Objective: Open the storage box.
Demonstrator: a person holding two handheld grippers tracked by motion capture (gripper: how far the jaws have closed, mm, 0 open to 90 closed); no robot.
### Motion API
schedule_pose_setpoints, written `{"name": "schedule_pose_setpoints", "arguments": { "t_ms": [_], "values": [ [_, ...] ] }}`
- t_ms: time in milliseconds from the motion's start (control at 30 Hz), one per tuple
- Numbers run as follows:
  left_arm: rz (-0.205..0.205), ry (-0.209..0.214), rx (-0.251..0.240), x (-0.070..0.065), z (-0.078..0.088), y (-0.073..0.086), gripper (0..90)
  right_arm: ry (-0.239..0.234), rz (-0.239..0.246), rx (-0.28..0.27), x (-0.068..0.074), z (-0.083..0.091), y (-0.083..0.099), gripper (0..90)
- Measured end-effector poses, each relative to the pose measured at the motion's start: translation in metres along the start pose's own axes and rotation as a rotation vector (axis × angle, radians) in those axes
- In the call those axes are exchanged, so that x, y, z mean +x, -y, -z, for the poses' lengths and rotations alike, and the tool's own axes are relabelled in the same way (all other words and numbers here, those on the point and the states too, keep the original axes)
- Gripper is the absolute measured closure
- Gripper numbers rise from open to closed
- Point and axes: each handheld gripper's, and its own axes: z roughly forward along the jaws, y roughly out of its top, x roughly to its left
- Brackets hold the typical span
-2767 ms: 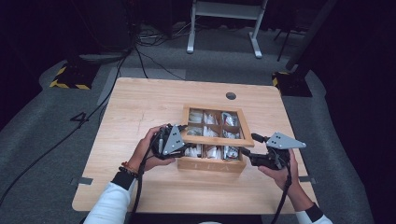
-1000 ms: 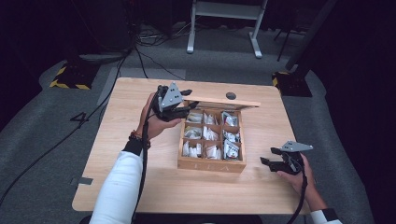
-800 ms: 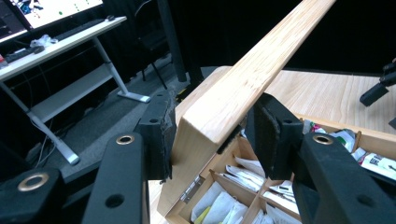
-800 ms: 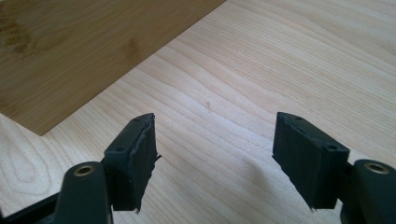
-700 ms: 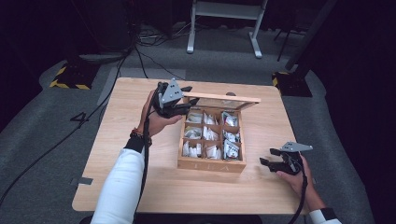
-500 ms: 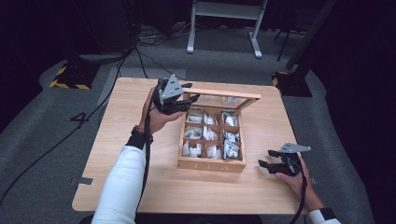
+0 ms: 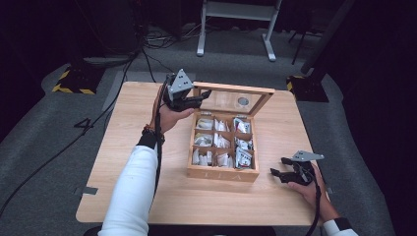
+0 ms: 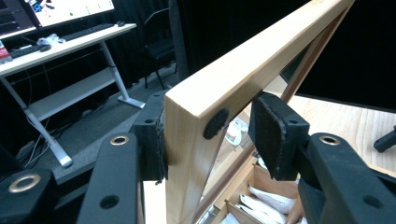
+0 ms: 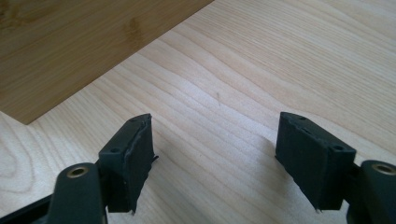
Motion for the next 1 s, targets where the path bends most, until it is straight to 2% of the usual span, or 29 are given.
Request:
{"name": "schedule_pose_setpoints", "arguments": {
  "t_ms": [100, 367, 467, 500, 633, 700, 767, 800, 867, 900, 967, 1000],
  "values": [
    [0.012, -0.019, -0.001, 0.002, -0.003, 0.001, 50.1, 0.008, 0.01, 0.004, 0.001, -0.001, -0.001, 27.5],
    [0.046, -0.035, -0.022, 0.007, -0.009, 0.002, 48.8, 0.016, 0.007, 0.002, 0.001, -0.001, 0.0, 27.1],
    [0.065, -0.049, -0.031, 0.009, -0.013, 0.002, 48.3, 0.025, 0.004, 0.004, 0.002, 0.0, 0.001, 26.5],
    [0.086, -0.052, -0.038, 0.012, -0.016, 0.002, 48.2, 0.029, 0.001, 0.004, 0.002, 0.0, 0.001, 26.1],
    [0.1, -0.067, -0.042, 0.015, -0.02, 0.001, 47.6, 0.035, -0.003, 0.005, 0.002, 0.001, 0.002, 25.8],
    [0.124, -0.075, -0.044, 0.018, -0.024, 0.001, 47.2, 0.04, -0.009, 0.005, 0.002, 0.002, 0.003, 25.4],
    [0.132, -0.079, -0.043, 0.019, -0.026, 0.001, 47.1, 0.043, -0.01, 0.005, 0.001, 0.004, 0.004, 25.4],
    [0.138, -0.095, -0.036, 0.02, -0.029, 0.002, 47.1, 0.044, -0.012, 0.006, 0.001, 0.004, 0.004, 25.4],
    [0.132, -0.115, 0.02, 0.02, -0.035, 0.005, 46.4, 0.042, -0.011, 0.005, 0.001, 0.005, 0.005, 25.3],
    [0.124, -0.127, 0.023, 0.02, -0.037, 0.007, 46.5, 0.044, -0.011, 0.006, 0.001, 0.005, 0.005, 25.2],
    [0.137, -0.125, 0.013, 0.021, -0.037, 0.008, 46.4, 0.042, -0.01, 0.005, 0.001, 0.005, 0.005, 25.2],
    [0.157, -0.125, 0.0, 0.022, -0.038, 0.009, 46.3, 0.044, -0.01, 0.006, 0.001, 0.005, 0.005, 25.2]
  ]
}}
